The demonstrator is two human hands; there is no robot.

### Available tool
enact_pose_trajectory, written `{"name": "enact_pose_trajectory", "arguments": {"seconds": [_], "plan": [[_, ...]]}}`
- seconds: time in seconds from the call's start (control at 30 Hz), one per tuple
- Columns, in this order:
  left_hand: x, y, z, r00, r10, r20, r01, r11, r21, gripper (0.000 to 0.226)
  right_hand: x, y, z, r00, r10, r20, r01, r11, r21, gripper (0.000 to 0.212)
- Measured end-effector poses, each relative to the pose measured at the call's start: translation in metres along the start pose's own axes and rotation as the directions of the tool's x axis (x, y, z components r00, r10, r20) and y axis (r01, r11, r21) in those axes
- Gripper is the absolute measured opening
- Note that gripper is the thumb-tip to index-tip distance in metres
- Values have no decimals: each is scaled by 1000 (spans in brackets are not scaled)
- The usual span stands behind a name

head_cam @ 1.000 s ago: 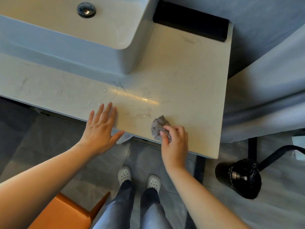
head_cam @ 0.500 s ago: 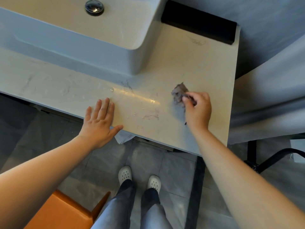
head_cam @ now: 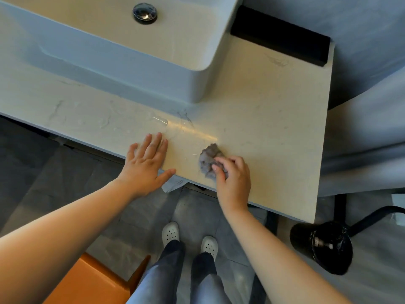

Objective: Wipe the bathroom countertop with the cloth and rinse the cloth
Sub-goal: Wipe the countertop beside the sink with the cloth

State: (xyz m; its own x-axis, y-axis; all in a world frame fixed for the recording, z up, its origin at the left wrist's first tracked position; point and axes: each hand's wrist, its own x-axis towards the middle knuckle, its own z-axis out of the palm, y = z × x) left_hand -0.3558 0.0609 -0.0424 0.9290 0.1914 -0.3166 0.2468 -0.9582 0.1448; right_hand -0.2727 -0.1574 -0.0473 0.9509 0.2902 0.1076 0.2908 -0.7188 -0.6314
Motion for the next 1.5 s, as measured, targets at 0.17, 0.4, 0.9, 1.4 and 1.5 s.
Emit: {"name": "enact_pose_trajectory", "arguments": {"seconds": [0.17,0.4,0.9,1.4,1.5], "plan": [[-7,-31,-19,994,101,-52,-108,979,-170,85,-40,-18,4,989,-70,127,60,995,79,18],[-17,-42,-22,988,49,-147,-74,982,-175,81,8,-41,-23,997,17,81,-34,978,205,17],[-19,-66,-11,989,-72,-127,51,985,-163,81,0,-53,41,993,-89,73,84,994,69,18],[-18,-65,-14,993,-82,-82,71,989,-129,90,75,-68,5,992,-71,101,55,987,148,17],[-17,-63,-13,992,-94,-80,83,988,-129,91,119,-67,19,987,-122,107,108,986,127,17]]}}
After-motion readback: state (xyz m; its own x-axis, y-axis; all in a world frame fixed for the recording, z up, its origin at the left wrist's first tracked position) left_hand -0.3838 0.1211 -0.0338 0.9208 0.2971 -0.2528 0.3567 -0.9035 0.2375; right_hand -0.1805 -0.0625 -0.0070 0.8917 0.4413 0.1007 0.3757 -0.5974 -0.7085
